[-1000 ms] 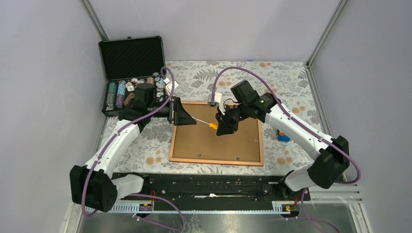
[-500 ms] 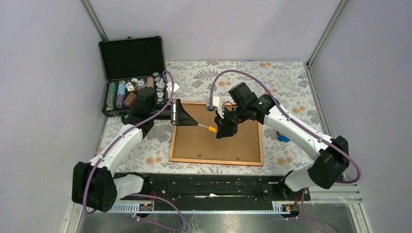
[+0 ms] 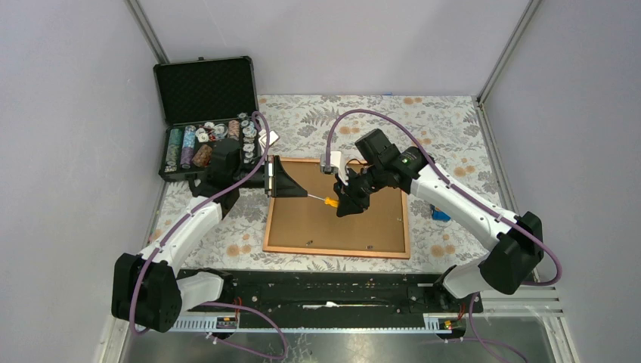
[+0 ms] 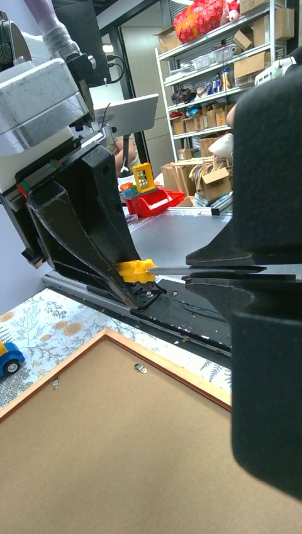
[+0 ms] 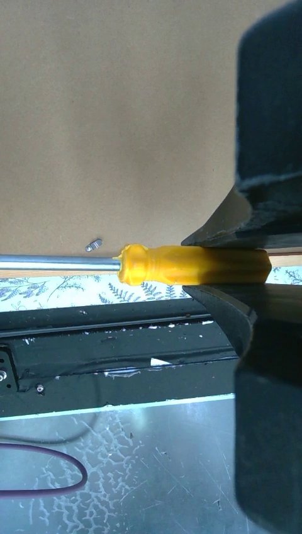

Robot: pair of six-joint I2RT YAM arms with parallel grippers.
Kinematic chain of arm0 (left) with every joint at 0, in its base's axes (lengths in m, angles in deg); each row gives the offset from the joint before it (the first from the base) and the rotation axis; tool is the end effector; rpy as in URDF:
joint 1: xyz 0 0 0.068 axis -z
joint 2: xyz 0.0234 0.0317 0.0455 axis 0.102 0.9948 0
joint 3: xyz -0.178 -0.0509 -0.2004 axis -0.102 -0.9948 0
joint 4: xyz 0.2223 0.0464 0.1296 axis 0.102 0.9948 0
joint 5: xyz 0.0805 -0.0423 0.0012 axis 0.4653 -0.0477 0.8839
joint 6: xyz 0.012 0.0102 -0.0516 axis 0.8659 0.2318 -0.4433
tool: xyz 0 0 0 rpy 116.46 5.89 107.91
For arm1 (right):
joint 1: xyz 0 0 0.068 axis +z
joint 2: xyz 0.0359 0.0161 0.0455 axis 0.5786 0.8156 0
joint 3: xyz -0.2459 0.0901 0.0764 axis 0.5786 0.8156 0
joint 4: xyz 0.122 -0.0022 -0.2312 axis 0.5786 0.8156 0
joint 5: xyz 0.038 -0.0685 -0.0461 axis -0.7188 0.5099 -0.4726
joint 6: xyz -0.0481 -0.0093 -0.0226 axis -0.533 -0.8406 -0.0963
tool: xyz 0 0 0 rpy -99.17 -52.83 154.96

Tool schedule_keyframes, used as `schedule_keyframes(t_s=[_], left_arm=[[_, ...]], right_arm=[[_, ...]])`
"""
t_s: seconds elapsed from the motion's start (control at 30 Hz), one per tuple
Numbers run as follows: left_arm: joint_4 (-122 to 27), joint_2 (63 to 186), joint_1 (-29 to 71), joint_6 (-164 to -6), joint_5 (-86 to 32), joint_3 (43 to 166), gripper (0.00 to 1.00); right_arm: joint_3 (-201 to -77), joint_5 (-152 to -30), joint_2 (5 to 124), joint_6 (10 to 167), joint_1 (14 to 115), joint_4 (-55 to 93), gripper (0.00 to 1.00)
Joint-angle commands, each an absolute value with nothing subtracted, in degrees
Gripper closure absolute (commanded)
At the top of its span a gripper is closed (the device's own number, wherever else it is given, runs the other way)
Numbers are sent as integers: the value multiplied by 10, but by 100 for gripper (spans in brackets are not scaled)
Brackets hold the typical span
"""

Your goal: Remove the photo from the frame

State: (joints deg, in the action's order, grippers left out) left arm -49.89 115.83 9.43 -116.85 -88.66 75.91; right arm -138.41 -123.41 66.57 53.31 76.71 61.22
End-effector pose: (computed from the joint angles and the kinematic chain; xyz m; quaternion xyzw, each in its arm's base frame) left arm 0.2282 -0.0970 0.2896 0.1693 0.7237 -0.6400 0.1948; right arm 0.2133 0.2181 0.3204 -0.5988 0.6642 0.3538 0.2740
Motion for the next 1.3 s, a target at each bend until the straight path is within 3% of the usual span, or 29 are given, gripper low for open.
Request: schedule_keyframes(t_s=[0.0, 0.07, 0.13, 0.23, 0.3, 0.4, 0.67, 0.93, 1.27], left_arm=[[-567, 1144, 90, -1180, -906, 760, 100], [-584, 1146, 87, -1197, -908, 755, 100], [-595, 1147, 84, -1206, -909, 751, 100], [-664, 1144, 69, -1255, -911, 726, 100], [-755, 1146, 59, -1324, -915, 702, 100], [-878, 1156, 54, -1418, -918, 681, 100], [-1293, 1205, 52, -1692, -860, 636, 100], [-1328, 1217, 52, -1713, -804, 637, 100], [-1224, 1186, 52, -1624, -793, 629, 100]], right_arm=[[-1416, -1215, 658, 557, 775, 624, 84], [-1422, -1213, 660, 563, 774, 624, 79], [-1429, -1209, 660, 569, 773, 624, 66], [-1448, -1206, 656, 597, 752, 623, 31], [-1461, -1244, 653, 630, 718, 612, 15], [-1459, -1329, 641, 721, 651, 551, 4], [-1413, -1393, 613, 842, 609, 427, 0], [-1331, -1452, 596, 1050, 608, 192, 4], [-1283, -1486, 580, 1235, 610, -11, 7]])
